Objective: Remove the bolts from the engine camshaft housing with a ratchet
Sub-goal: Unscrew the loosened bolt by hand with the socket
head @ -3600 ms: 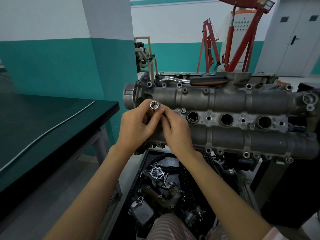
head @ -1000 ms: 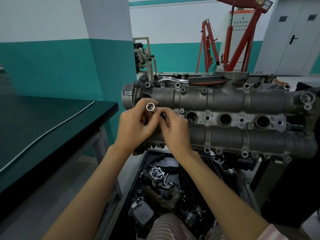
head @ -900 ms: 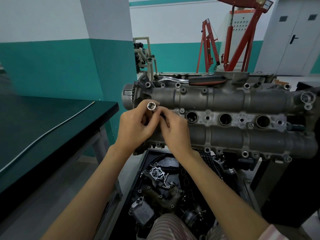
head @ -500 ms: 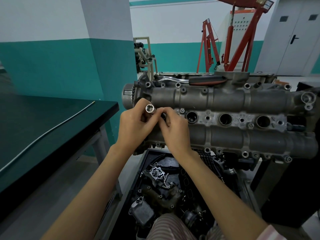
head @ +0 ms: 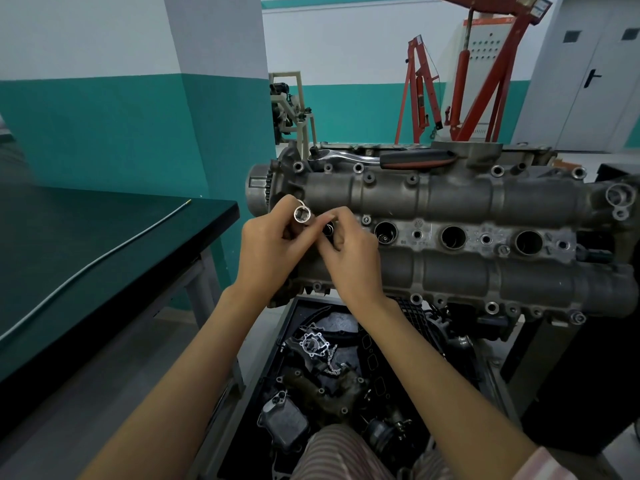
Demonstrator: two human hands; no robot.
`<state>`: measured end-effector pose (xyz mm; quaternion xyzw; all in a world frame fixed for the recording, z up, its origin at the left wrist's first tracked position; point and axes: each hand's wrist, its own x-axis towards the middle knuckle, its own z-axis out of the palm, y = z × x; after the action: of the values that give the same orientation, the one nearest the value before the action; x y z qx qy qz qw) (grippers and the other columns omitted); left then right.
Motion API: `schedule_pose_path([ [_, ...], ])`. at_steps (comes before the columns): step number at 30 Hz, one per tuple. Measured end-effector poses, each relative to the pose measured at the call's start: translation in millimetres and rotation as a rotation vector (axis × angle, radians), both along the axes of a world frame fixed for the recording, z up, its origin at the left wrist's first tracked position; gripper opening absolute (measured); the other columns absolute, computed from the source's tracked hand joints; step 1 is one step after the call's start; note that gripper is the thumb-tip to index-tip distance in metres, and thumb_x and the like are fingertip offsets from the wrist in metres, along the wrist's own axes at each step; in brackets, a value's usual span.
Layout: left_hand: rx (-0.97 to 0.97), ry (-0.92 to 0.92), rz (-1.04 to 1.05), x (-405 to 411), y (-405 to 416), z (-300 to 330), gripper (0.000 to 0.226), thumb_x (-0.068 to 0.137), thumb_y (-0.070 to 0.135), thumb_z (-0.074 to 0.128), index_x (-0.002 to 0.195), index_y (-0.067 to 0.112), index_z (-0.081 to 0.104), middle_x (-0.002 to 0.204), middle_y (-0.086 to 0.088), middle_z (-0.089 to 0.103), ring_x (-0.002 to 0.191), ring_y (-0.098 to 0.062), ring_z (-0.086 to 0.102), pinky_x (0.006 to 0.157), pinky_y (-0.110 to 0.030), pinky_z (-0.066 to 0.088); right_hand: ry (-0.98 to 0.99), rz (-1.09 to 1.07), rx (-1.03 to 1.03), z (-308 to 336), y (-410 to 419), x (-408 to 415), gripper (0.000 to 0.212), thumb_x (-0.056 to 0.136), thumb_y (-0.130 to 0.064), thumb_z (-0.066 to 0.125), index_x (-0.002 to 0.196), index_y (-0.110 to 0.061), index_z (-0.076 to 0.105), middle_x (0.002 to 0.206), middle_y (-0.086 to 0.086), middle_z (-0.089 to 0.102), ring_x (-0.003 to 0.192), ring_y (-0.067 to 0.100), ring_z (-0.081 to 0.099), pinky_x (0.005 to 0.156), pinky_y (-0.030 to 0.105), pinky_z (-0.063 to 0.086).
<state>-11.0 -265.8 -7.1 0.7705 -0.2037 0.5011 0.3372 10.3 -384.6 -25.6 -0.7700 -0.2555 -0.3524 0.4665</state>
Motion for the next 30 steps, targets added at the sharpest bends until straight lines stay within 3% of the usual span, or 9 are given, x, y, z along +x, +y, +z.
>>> schedule_pose_path([
  [4, 0.023, 0.017, 0.007, -1.6, 0.5, 0.2, 0.03, 0.086, 0.033, 0.061, 0.076, 0.005, 0.056, 0.056, -0.004, 0.054, 0.047, -0.017, 0.049, 0.045, -0.033, 0.041, -0.021, 0.033, 0.011, -1.5, -1.0, 0.7, 0.01, 0.09, -0.011, 0.057, 0.098, -0.011, 0.062, 0.05, -0.018, 0.035, 0.048, -0.001, 0.043, 0.049, 0.013, 0.031],
  [8, 0.043, 0.008, -0.018, -2.9, 1.5, 0.0, 0.02, 0.09, 0.028, 0.055, 0.094, 0.011, 0.064, 0.056, 0.008, 0.054, 0.047, -0.007, 0.048, 0.044, -0.024, 0.04, -0.053, 0.073, -0.011, -0.2, -2.2, 0.4, 0.023, 0.091, -0.011, 0.054, 0.112, -0.013, 0.064, 0.06, -0.027, 0.04, 0.052, -0.008, 0.044, 0.056, 0.008, 0.034],
  [12, 0.024, 0.017, 0.001, -1.1, 1.8, 1.0, 0.03, 0.089, 0.033, 0.057, 0.079, 0.004, 0.06, 0.058, -0.003, 0.058, 0.048, -0.014, 0.051, 0.046, -0.034, 0.042, -0.044, 0.038, -0.025, -0.5, -1.6, -0.6, 0.034, 0.09, -0.013, 0.057, 0.124, -0.01, 0.055, 0.055, -0.02, 0.034, 0.048, -0.003, 0.039, 0.052, 0.012, 0.034],
  [15, 0.011, 0.028, 0.004, -1.7, 1.0, 2.6, 0.036, 0.085, 0.036, 0.062, 0.069, 0.005, 0.051, 0.054, -0.004, 0.054, 0.047, -0.018, 0.048, 0.045, -0.031, 0.039, -0.007, 0.033, 0.005, -0.5, -0.5, -1.2, 0.028, 0.087, -0.02, 0.062, 0.112, -0.011, 0.055, 0.054, -0.011, 0.035, 0.047, 0.007, 0.036, 0.047, 0.027, 0.038],
  [19, 0.026, 0.047, -0.005, -3.3, 0.4, 3.2, 0.038, 0.084, 0.037, 0.063, 0.07, 0.003, 0.053, 0.055, -0.006, 0.054, 0.047, -0.02, 0.05, 0.045, -0.033, 0.04, -0.007, 0.037, 0.023, -0.6, -0.5, 0.3, 0.008, 0.087, -0.018, 0.061, 0.091, -0.012, 0.057, 0.051, -0.011, 0.031, 0.048, 0.007, 0.039, 0.047, 0.021, 0.032],
  [24, 0.097, 0.045, -0.058, -6.5, 3.8, 3.2, 0.022, 0.09, 0.03, 0.054, 0.099, 0.012, 0.062, 0.061, -0.003, 0.06, 0.049, -0.014, 0.054, 0.046, -0.037, 0.044, -0.038, 0.062, 0.028, -2.3, -1.7, 0.4, 0.015, 0.091, -0.014, 0.056, 0.103, -0.01, 0.063, 0.053, -0.022, 0.036, 0.055, -0.006, 0.047, 0.052, 0.01, 0.032],
  [28, 0.05, 0.039, -0.007, -2.7, 3.5, 3.3, 0.029, 0.089, 0.032, 0.057, 0.08, 0.005, 0.061, 0.06, -0.005, 0.059, 0.05, -0.015, 0.053, 0.048, -0.034, 0.044, -0.067, 0.074, -0.021, -0.9, -2.5, -0.2, 0.029, 0.092, -0.01, 0.053, 0.12, -0.011, 0.06, 0.063, -0.023, 0.047, 0.056, -0.01, 0.044, 0.059, 0.008, 0.033],
  [30, 0.011, 0.029, 0.006, -1.0, 2.2, 3.0, 0.033, 0.085, 0.034, 0.062, 0.07, 0.007, 0.052, 0.055, -0.005, 0.054, 0.049, -0.017, 0.048, 0.046, -0.024, 0.039, -0.047, 0.045, -0.028, -1.3, -2.0, -0.5, 0.034, 0.09, -0.014, 0.057, 0.124, -0.01, 0.056, 0.057, -0.021, 0.038, 0.05, -0.007, 0.039, 0.054, 0.011, 0.032],
])
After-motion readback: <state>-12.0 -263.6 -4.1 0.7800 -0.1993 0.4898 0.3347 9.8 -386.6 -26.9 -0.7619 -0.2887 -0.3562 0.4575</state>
